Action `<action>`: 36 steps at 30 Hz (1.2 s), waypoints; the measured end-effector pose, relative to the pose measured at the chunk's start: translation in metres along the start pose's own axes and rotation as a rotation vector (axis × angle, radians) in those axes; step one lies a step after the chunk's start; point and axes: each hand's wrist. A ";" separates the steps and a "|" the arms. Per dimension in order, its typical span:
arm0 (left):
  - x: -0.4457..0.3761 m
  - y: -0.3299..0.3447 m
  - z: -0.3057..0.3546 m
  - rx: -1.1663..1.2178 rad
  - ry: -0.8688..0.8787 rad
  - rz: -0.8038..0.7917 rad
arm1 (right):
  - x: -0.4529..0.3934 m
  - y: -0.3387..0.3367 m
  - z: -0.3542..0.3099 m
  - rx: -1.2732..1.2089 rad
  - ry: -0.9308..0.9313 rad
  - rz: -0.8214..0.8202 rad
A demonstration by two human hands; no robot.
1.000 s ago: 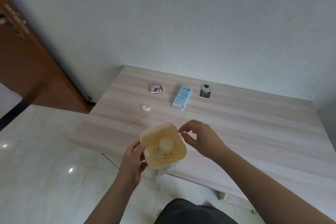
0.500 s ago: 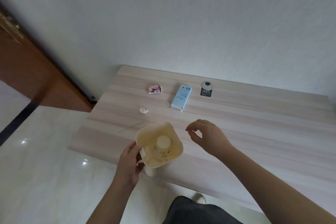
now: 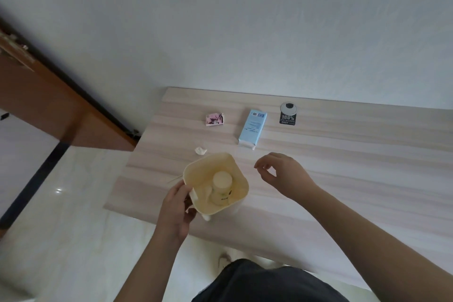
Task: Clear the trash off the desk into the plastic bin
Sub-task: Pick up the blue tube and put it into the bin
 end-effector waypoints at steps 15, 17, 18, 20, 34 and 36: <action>-0.101 -0.044 0.069 -0.005 -0.017 -0.238 | -0.050 0.065 -0.066 0.099 0.280 0.195; -0.111 -0.048 0.080 -0.016 -0.008 -0.263 | -0.052 0.074 -0.074 0.114 0.368 0.276; -0.115 -0.050 0.084 -0.016 -0.004 -0.274 | -0.053 0.076 -0.077 0.115 0.407 0.314; -0.123 -0.053 0.091 -0.013 -0.006 -0.285 | -0.053 0.078 -0.079 0.140 0.456 0.352; -0.142 -0.025 0.097 -0.074 -0.034 -0.298 | -0.073 0.078 -0.021 -0.081 0.708 0.292; -0.142 -0.020 0.095 -0.087 -0.032 -0.296 | -0.079 0.079 -0.006 -0.139 0.774 0.302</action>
Point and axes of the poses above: each hand's wrist, its own x-axis away from the middle knuckle, its own y-axis out of the palm, z = x × y, and after that the axes turned 4 degrees about y, right-handed
